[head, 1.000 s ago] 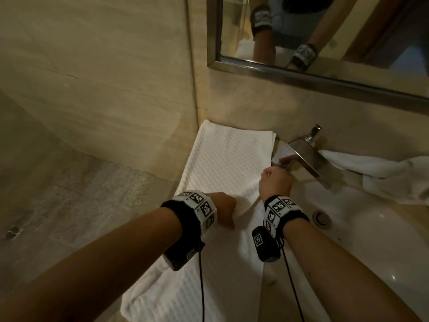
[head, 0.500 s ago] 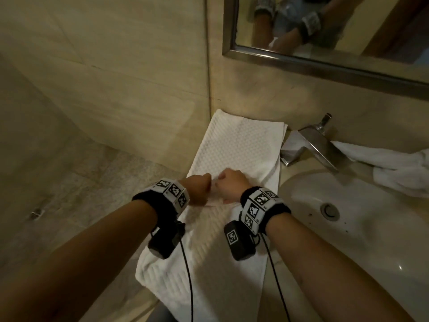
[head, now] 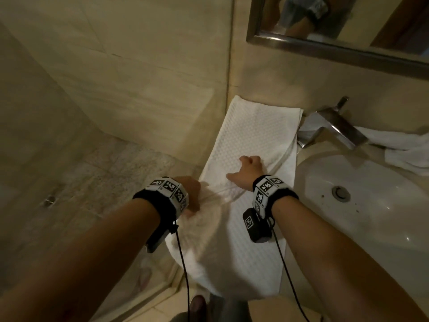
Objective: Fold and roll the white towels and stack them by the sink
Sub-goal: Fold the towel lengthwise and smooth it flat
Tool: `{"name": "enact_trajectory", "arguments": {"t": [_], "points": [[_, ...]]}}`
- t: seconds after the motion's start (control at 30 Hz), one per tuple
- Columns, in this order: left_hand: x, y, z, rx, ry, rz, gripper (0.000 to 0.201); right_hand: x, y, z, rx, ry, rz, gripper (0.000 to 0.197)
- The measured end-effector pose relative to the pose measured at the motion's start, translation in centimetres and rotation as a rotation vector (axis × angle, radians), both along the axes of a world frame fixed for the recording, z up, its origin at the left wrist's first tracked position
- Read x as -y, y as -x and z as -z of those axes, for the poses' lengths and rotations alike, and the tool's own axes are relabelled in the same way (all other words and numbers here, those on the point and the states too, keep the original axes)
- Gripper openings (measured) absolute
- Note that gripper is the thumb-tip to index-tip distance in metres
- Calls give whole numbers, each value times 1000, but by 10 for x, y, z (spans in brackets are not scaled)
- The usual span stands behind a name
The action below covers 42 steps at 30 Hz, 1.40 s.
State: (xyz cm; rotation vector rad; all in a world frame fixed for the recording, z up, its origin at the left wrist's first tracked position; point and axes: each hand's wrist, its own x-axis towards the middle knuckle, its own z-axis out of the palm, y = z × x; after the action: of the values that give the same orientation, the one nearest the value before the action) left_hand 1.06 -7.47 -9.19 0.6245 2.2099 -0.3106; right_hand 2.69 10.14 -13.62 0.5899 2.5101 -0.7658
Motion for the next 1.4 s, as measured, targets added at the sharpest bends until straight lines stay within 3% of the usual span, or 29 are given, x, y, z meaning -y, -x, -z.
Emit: {"name": "enact_trajectory", "arguments": {"t": [0.1,0.4,0.5,0.57,0.67,0.8,0.93,1.03,1.17,1.27,1.4], "points": [[15,-15,-2,54,35,-26,23,9,-6,5,-61,-1,40,79],[44,-51,0,39,-7,6,21,38,-30,11,-121,-144,79,65],[48,-63,5,22,-94,-29,30,51,-44,11,-201,-135,260,72],[47,-75,7,-5,-164,-35,42,62,-55,3,-173,-69,428,85],[41,-91,2,5,-208,-21,44,73,-71,-11,-76,80,688,95],[34,-110,-6,-9,-228,12,39,82,-99,-11,-79,437,841,71],[27,-133,-17,15,-264,27,36,85,-142,-16,-80,790,897,30],[20,-151,-31,24,-316,52,23,87,-165,-25,-36,945,869,22],[14,-172,-42,-14,-400,40,15,88,-181,-26,-142,858,868,10],[11,-183,-40,-56,-405,80,26,81,-192,-21,-240,771,892,22],[3,-202,-30,-20,-465,35,33,63,-215,-17,-323,709,895,5]]}}
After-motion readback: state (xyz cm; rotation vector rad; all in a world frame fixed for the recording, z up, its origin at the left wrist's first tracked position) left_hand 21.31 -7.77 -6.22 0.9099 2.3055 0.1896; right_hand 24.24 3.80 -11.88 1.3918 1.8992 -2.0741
